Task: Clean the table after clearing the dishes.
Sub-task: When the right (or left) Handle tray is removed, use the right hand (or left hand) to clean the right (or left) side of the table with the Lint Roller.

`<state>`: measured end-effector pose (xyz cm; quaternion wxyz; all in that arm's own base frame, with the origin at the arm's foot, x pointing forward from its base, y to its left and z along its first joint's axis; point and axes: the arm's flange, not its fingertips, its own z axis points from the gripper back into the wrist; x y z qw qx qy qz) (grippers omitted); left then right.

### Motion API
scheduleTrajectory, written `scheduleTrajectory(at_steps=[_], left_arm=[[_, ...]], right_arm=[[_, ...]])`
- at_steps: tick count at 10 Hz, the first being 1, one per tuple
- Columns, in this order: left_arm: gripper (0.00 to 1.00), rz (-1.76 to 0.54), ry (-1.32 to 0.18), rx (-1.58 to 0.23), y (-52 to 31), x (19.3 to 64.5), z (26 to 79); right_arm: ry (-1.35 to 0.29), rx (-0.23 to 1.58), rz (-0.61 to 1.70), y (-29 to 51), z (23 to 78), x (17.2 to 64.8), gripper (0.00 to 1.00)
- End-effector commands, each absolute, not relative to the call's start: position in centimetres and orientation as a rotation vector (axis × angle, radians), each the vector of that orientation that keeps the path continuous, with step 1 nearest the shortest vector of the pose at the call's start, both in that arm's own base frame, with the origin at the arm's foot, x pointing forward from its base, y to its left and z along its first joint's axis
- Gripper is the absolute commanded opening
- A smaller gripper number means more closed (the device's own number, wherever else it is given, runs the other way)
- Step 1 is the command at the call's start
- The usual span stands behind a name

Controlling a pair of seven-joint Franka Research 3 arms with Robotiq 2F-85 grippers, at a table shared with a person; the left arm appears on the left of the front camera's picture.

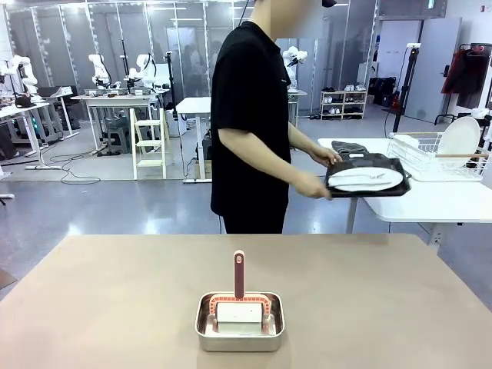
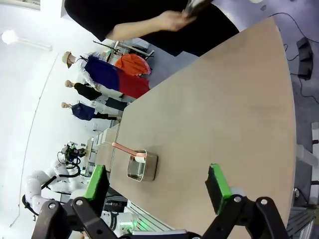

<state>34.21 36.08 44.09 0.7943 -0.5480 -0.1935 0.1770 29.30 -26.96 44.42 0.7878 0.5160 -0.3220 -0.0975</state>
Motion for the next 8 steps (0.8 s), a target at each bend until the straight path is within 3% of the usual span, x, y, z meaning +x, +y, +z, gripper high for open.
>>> scheduleTrajectory(at_steps=[1,6,8], left_arm=[[1.00,0.381,-0.432,-1.183,36.2,34.1,44.2],[1.00,0.380,-0.416,-1.178,36.1,34.2,44.1],[1.00,0.160,-0.400,-1.162,33.0,35.6,46.0]], right_arm=[[-0.697,1.110,-0.219,-27.2,44.5,29.1,1.00],[-0.697,1.110,-0.219,-27.2,44.5,29.1,1.00],[-0.697,1.110,-0.219,-27.2,44.5,29.1,1.00]])
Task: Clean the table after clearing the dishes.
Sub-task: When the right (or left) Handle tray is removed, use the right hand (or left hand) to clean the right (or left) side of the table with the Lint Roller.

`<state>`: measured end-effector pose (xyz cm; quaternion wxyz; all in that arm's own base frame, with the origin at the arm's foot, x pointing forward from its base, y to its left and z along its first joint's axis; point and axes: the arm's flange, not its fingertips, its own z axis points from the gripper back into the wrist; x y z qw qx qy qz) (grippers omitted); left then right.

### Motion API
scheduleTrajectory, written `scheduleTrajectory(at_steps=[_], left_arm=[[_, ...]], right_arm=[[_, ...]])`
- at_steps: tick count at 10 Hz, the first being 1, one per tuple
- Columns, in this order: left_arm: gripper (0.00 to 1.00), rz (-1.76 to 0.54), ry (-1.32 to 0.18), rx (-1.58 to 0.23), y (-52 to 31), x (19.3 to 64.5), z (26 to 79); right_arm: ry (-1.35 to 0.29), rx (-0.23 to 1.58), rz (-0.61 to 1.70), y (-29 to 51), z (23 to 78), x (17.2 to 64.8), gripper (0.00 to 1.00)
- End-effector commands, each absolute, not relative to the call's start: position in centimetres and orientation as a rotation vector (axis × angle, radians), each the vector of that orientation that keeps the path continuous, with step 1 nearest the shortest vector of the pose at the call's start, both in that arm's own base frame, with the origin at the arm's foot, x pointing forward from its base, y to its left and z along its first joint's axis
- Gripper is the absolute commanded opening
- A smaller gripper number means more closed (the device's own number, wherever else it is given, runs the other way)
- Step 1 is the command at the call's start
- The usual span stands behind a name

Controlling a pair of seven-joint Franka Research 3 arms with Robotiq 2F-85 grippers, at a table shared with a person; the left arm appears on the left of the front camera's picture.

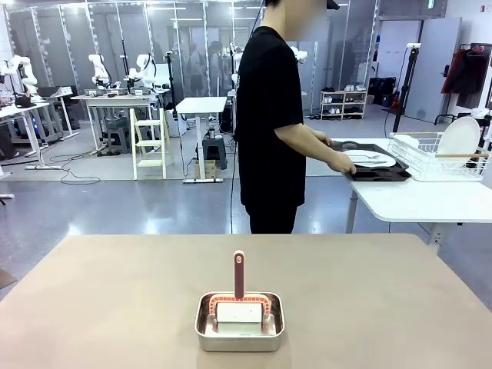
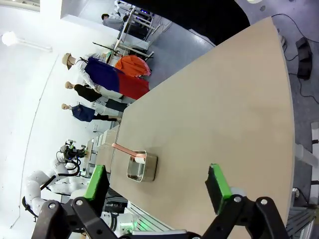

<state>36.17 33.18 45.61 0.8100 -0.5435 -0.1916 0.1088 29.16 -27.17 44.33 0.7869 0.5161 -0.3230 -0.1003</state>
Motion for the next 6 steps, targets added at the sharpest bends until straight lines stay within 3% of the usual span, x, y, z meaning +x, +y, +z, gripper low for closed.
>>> scheduleTrajectory(at_steps=[1,2,3,6], left_arm=[[1.00,0.040,-0.368,-1.181,31.1,36.0,47.0],[1.00,-0.256,-0.331,-1.122,24.9,36.4,50.3],[1.00,-0.274,-0.326,-1.122,24.4,36.5,50.6],[1.00,-0.640,-0.305,-1.008,14.7,35.8,54.1]], right_arm=[[-0.697,1.110,-0.219,-27.2,44.5,29.1,1.00],[-0.697,1.110,-0.219,-27.2,44.5,29.1,1.00],[-0.697,1.110,-0.219,-27.2,44.5,29.1,1.00],[-0.697,1.110,-0.219,-27.2,44.5,29.1,1.00]])
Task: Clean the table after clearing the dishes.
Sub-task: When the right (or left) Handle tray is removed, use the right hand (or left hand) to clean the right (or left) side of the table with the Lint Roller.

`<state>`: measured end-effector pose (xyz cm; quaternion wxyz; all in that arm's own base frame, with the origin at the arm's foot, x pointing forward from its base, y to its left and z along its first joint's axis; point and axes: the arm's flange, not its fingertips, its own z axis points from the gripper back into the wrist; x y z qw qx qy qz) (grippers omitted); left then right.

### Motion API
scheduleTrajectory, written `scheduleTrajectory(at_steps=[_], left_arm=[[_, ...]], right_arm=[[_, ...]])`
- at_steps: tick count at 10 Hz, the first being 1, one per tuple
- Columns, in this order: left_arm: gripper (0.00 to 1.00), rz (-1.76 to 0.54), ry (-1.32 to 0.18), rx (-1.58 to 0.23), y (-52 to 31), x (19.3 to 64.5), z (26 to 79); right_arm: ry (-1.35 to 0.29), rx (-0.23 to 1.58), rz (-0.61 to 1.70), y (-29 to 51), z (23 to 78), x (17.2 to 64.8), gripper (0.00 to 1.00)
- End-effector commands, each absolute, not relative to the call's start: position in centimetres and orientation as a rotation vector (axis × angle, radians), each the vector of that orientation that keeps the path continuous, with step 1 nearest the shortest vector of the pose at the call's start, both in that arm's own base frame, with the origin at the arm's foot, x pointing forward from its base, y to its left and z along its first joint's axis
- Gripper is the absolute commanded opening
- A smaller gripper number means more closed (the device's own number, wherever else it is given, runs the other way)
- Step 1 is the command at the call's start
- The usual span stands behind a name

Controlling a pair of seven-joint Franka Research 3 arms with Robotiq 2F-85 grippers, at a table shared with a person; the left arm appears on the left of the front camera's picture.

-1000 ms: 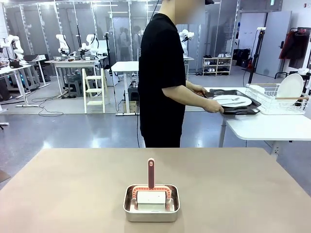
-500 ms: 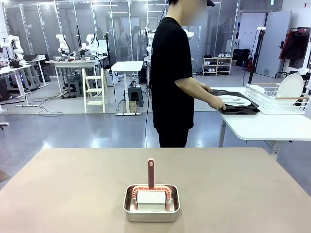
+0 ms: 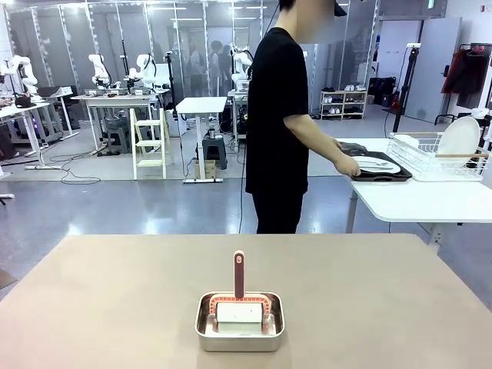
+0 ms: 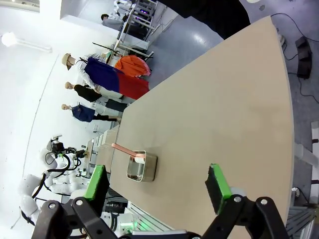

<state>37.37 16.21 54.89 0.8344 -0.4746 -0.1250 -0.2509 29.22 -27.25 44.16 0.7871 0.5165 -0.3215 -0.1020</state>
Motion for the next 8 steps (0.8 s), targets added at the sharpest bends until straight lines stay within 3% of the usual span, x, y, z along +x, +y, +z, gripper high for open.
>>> scheduleTrajectory(at_steps=[1,6,7,8], left_arm=[[1.00,-0.752,-0.288,-0.929,11.4,35.3,54.5],[1.00,-1.280,-0.429,-0.490,-1.8,31.5,52.3],[1.00,-1.319,-0.412,-0.452,-3.2,31.6,51.8],[1.00,-1.319,-0.379,-0.522,-3.8,31.7,52.0]], right_arm=[[-0.697,1.110,-0.219,-27.2,44.5,29.1,1.00],[-0.697,1.110,-0.219,-27.2,44.5,29.1,1.00],[-0.697,1.110,-0.219,-27.2,44.5,29.1,1.00],[-0.697,1.110,-0.219,-27.2,44.5,29.1,1.00]])
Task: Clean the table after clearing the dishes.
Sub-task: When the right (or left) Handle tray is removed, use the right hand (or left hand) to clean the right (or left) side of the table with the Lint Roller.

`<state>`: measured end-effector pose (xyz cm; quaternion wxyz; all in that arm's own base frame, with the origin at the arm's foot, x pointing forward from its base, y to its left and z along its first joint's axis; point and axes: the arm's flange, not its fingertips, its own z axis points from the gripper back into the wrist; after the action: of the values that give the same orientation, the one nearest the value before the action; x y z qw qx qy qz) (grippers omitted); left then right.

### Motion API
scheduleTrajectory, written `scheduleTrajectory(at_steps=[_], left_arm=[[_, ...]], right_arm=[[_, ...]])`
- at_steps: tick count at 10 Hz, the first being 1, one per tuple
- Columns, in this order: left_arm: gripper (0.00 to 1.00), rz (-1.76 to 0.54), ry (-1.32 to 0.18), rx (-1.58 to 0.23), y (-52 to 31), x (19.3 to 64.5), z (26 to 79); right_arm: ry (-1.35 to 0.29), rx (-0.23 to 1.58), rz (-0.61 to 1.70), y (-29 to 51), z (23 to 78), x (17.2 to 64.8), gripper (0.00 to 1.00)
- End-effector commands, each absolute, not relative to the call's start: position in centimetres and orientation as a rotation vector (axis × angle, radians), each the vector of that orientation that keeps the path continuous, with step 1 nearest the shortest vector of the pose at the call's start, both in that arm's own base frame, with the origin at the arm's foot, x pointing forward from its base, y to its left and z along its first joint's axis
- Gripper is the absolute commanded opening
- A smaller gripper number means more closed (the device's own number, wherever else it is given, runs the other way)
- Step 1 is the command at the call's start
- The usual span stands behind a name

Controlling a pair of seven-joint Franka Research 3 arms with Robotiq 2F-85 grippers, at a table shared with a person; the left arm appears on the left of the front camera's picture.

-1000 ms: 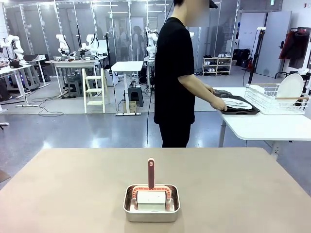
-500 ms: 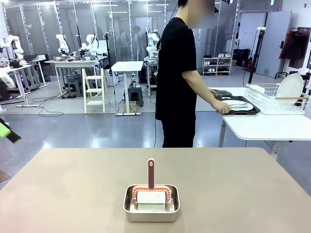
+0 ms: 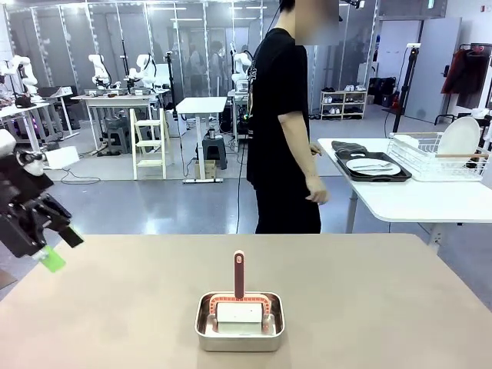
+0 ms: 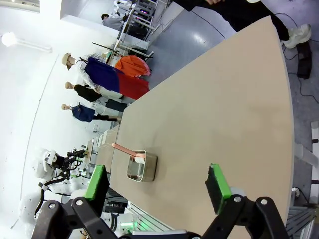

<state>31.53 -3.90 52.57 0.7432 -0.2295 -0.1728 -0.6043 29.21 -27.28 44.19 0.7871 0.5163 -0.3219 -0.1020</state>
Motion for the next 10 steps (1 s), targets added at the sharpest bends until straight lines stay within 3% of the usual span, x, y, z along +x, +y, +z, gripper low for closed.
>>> scheduleTrajectory(at_steps=[1,7,10], left_arm=[[1.00,-1.267,-0.381,-0.546,-3.4,32.3,52.2],[1.00,-1.326,-0.384,-0.528,-4.0,31.6,52.3],[1.00,-1.476,-0.304,-0.383,-13.8,36.4,53.5]], right_arm=[[-0.697,1.110,-0.219,-27.2,44.5,29.1,1.00],[-0.697,1.110,-0.219,-27.2,44.5,29.1,1.00],[-0.697,1.110,-0.219,-27.2,44.5,29.1,1.00]])
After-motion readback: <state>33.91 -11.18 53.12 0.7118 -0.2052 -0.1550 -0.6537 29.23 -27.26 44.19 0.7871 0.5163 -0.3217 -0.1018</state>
